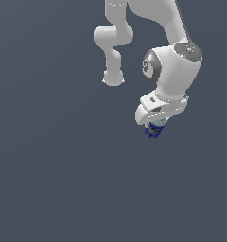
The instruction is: Pick up the object and move it to a goal position.
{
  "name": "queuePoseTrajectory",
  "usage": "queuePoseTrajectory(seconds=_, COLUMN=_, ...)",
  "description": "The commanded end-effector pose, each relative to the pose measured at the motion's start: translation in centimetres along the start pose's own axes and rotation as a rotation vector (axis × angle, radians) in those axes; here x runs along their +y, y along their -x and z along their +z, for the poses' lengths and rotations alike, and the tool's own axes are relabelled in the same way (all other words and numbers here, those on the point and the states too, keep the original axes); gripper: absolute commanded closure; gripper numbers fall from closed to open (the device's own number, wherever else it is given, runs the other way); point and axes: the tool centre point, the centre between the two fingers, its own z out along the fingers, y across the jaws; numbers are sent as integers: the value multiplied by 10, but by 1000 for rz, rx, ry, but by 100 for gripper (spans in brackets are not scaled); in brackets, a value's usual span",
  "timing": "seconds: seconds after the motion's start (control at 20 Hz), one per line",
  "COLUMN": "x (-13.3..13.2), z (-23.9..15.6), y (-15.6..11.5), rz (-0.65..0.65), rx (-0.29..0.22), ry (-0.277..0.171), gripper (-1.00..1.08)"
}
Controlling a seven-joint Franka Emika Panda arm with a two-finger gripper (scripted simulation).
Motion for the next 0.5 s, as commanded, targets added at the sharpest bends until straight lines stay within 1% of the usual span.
queuePoseTrajectory(seconds=0.0, x=-18, z=-14, y=-1, rz=2, rx=4, ry=1, gripper=108)
queuePoseTrajectory(seconds=0.2, x=-34, z=-25, y=-1, rz=2, rx=4, ry=0, gripper=108)
queuePoseTrajectory(seconds=0.45, x=-36, z=-27, y=-3, rz=2, rx=4, ry=-1, gripper=108)
